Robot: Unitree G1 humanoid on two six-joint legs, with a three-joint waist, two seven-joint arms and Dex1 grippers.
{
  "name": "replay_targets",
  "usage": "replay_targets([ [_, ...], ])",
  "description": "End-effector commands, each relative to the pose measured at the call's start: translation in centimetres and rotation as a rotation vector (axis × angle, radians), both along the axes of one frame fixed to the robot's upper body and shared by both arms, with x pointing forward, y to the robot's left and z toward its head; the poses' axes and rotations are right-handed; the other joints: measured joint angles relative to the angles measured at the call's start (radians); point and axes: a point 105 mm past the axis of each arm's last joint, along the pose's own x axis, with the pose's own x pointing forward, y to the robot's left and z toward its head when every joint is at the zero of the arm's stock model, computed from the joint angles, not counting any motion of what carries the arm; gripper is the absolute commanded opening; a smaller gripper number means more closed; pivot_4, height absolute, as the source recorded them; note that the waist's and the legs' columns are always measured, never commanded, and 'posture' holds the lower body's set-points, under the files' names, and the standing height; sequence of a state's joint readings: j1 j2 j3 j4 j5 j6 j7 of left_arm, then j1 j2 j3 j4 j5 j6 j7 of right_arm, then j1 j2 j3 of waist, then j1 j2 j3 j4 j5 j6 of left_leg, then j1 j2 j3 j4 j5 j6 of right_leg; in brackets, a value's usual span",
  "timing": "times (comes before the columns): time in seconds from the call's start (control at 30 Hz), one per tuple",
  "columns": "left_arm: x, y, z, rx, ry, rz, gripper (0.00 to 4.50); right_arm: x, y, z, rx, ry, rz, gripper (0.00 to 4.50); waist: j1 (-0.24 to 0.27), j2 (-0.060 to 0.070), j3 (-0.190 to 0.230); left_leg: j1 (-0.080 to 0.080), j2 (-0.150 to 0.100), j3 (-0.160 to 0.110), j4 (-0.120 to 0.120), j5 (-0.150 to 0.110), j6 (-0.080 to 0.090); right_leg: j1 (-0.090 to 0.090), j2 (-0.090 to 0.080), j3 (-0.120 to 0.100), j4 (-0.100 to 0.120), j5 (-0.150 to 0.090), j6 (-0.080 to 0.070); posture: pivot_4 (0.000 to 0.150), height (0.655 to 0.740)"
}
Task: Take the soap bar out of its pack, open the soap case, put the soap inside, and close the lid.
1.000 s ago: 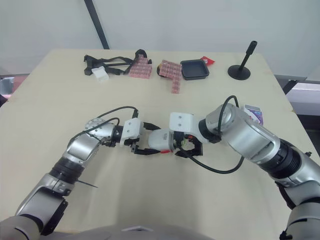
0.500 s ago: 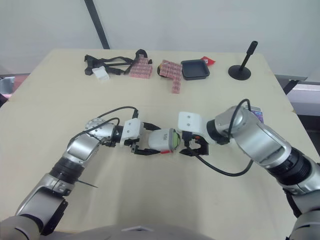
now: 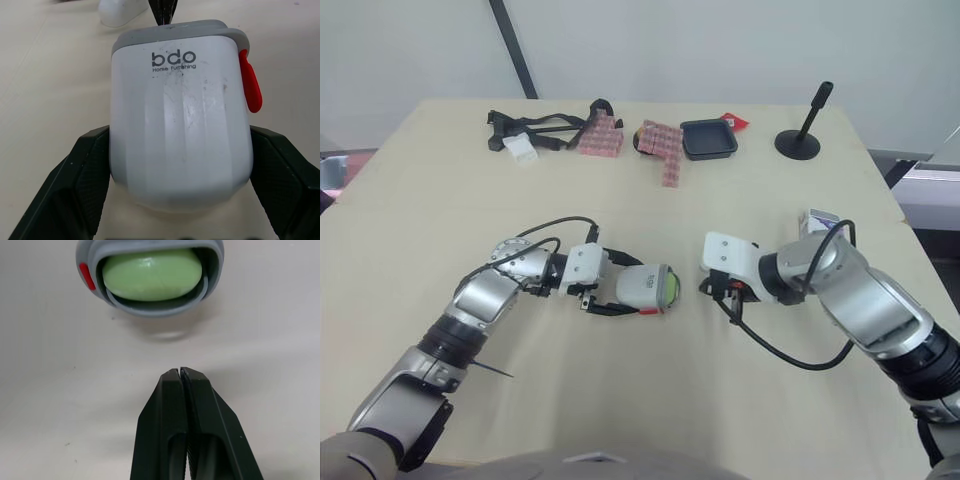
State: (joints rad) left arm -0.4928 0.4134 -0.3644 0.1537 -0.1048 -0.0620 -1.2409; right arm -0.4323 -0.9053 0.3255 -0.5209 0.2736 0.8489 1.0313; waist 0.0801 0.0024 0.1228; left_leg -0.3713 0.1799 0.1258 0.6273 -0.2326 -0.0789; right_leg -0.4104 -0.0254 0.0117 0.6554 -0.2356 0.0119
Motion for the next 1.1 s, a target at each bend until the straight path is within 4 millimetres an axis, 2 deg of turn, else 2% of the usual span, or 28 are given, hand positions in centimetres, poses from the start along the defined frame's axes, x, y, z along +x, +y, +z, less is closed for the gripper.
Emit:
replay_targets([
  [0.03, 0.3, 0.0, 1.1, -0.015, -0.042, -0.007, 3.46, -0.1, 0.6, 0.9, 0.022, -0.038, 0.028, 0.03, 0.001, 0.000, 0.000, 0.000, 0.000, 0.000, 0.000, 0.000, 0.000, 0.000, 0.000, 0.000, 0.000, 0.000, 0.000, 0.150, 0.7400],
  [0.33, 0.3, 0.1, 1.0, -0.011, -0.040, -0.001, 3.46, -0.4, 3.1, 0.7, 0.053, -0.041, 0.093, 0.03, -0.001, 0.000, 0.000, 0.000, 0.000, 0.000, 0.000, 0.000, 0.000, 0.000, 0.000, 0.000, 0.000, 0.000, 0.000, 0.150, 0.7400],
  [0.53, 0.4, -0.2, 1.1, -0.020, -0.038, 0.003, 3.46, 0.0, 3.4, 0.5, 0.032, -0.050, 0.105, 0.03, 0.002, 0.000, 0.000, 0.000, 0.000, 0.000, 0.000, 0.000, 0.000, 0.000, 0.000, 0.000, 0.000, 0.000, 0.000, 0.150, 0.7400],
  [0.87, 0.5, -0.1, 1.1, -0.021, -0.038, 0.011, 3.46, 0.4, 2.6, 0.4, 0.003, -0.053, 0.080, 0.03, 0.001, 0.000, 0.000, 0.000, 0.000, 0.000, 0.000, 0.000, 0.000, 0.000, 0.000, 0.000, 0.000, 0.000, 0.000, 0.150, 0.7400],
  [1.1, 1.2, 0.6, 1.3, -0.013, -0.051, 0.029, 3.46, 0.3, 0.1, 0.7, 0.050, -0.030, -0.025, 0.03, 0.006, 0.000, 0.000, -0.001, 0.000, 0.000, 0.000, 0.000, 0.000, 0.000, 0.000, 0.000, 0.000, 0.000, 0.000, 0.150, 0.7400],
])
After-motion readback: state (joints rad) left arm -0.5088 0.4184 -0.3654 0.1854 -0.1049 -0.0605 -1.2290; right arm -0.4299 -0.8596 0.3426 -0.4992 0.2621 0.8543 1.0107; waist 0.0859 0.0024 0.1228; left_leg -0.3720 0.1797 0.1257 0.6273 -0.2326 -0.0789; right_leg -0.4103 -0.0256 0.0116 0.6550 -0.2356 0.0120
